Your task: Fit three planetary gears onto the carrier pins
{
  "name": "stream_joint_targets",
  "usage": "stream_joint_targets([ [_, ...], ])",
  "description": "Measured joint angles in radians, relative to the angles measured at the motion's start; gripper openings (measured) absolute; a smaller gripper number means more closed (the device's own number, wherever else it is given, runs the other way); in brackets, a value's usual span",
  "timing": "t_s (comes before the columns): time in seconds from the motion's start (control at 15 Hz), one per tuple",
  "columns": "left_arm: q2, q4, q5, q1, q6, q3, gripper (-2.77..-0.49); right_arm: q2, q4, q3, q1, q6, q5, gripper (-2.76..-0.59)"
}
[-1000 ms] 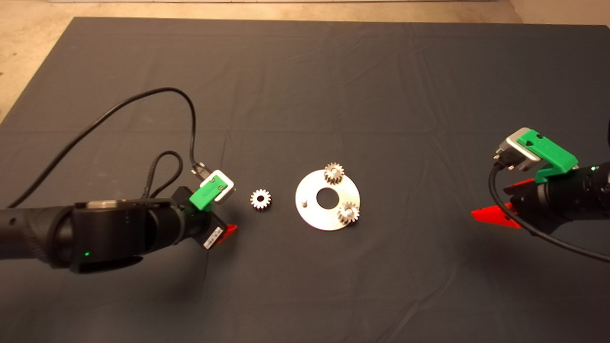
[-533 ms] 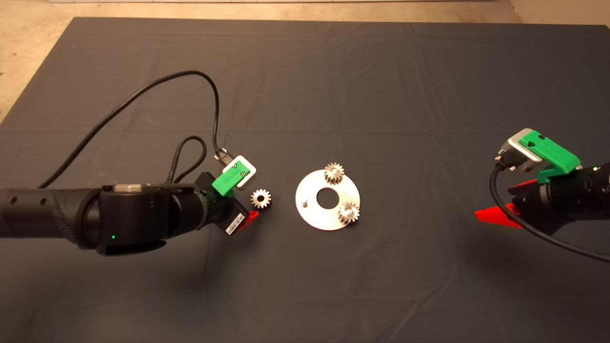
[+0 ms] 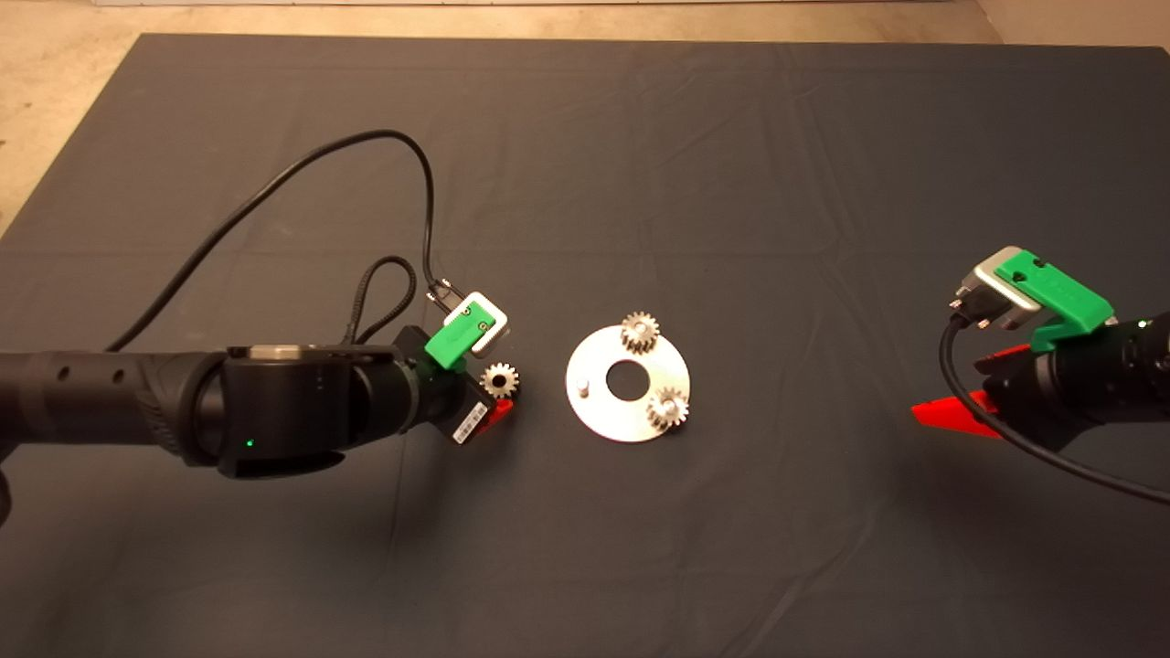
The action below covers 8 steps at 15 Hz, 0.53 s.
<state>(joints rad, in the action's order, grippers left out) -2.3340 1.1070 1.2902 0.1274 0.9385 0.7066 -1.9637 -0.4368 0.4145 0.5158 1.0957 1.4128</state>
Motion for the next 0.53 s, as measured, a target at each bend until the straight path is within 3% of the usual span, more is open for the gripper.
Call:
stream_joint_targets([
  [0.53,-0.015,0.021,0.000,-0.003,0.006,0.027,-1.04,0.003,0.000,0.000,0.000,-0.003,0.007,-1.31],
])
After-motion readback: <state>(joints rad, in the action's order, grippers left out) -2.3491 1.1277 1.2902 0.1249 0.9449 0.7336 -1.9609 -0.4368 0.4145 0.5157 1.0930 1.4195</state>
